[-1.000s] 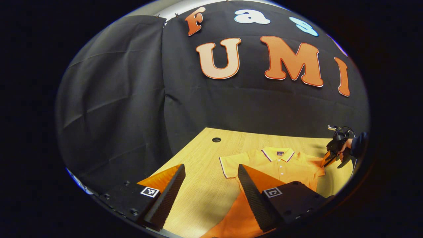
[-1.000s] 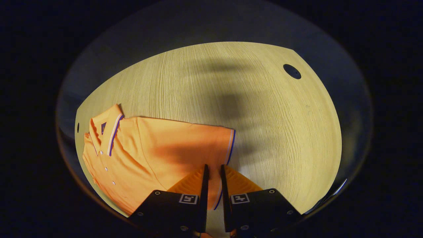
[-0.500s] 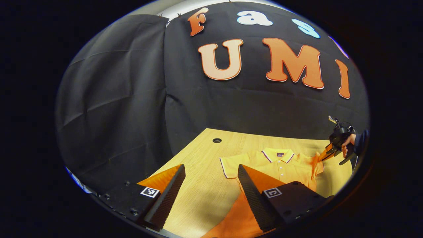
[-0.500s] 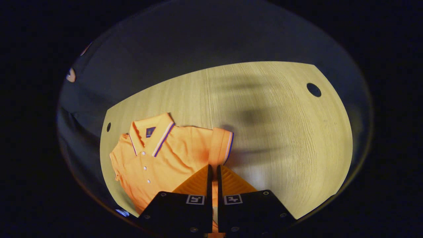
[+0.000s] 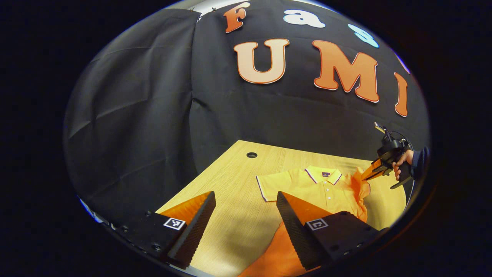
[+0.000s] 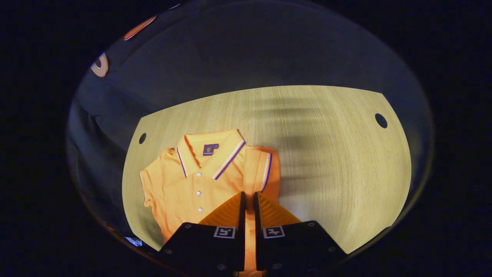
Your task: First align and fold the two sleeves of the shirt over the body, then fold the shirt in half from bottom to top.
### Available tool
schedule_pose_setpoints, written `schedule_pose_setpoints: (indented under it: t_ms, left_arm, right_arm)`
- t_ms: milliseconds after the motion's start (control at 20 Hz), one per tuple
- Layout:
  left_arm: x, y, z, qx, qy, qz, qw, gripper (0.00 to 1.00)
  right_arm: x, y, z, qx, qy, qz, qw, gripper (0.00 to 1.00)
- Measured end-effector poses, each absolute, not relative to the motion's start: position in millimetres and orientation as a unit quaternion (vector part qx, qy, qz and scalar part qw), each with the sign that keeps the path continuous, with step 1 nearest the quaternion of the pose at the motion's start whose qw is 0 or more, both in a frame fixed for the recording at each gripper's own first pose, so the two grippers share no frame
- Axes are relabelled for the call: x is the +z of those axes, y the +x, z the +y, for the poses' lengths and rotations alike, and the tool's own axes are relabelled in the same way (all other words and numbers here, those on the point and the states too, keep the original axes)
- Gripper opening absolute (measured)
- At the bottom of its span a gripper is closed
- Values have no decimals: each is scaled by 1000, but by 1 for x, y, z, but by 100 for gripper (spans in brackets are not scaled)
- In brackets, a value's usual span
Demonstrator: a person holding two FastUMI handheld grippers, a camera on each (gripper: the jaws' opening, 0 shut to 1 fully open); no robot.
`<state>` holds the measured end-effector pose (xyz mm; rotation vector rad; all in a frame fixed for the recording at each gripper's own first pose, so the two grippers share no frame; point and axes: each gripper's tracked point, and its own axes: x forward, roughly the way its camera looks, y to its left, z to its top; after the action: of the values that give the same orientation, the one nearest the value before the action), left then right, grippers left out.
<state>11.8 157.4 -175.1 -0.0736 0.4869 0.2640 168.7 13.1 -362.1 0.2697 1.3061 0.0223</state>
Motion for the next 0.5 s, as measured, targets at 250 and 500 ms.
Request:
schedule_pose_setpoints:
  t_ms: [250, 500]
  left_arm:
    - [-192, 42, 171, 95, -44, 257, 961, 98]
    - [-222, 86, 178, 54, -56, 312, 947, 98]
  right_arm:
    - [-350, 164, 35, 17, 133, 599, 789, 26]
    - [-327, 158, 25, -6, 107, 576, 810, 61]
